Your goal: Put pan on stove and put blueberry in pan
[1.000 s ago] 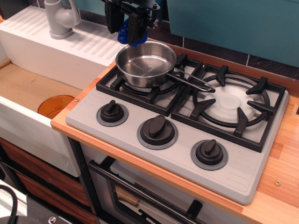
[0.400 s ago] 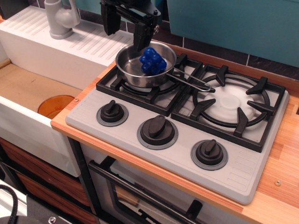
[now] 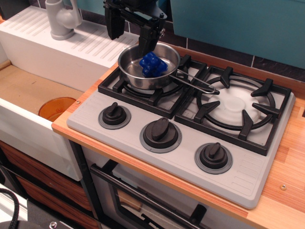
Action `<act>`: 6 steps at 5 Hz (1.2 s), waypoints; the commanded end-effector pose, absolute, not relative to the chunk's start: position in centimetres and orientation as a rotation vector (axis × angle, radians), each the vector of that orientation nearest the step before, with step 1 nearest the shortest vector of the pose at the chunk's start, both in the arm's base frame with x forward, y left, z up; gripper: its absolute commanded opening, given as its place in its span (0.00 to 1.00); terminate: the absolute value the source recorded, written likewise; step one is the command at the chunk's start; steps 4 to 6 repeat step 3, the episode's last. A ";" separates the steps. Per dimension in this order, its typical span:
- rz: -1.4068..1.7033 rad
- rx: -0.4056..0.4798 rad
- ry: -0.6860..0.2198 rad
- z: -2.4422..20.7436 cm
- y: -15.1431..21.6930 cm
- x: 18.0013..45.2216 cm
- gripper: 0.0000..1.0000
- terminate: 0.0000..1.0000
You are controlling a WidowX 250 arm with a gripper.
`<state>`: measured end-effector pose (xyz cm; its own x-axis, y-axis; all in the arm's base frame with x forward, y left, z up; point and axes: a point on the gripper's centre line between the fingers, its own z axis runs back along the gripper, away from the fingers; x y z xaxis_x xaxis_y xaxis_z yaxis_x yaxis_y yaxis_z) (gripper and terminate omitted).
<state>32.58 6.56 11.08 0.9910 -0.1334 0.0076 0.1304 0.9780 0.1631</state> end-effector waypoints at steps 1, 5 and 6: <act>-0.140 0.160 -0.109 13.9 6.0 32.9 1.00 0.00; -0.128 0.139 -0.071 13.4 6.1 33.5 1.00 1.00; -0.128 0.139 -0.071 13.4 6.1 33.5 1.00 1.00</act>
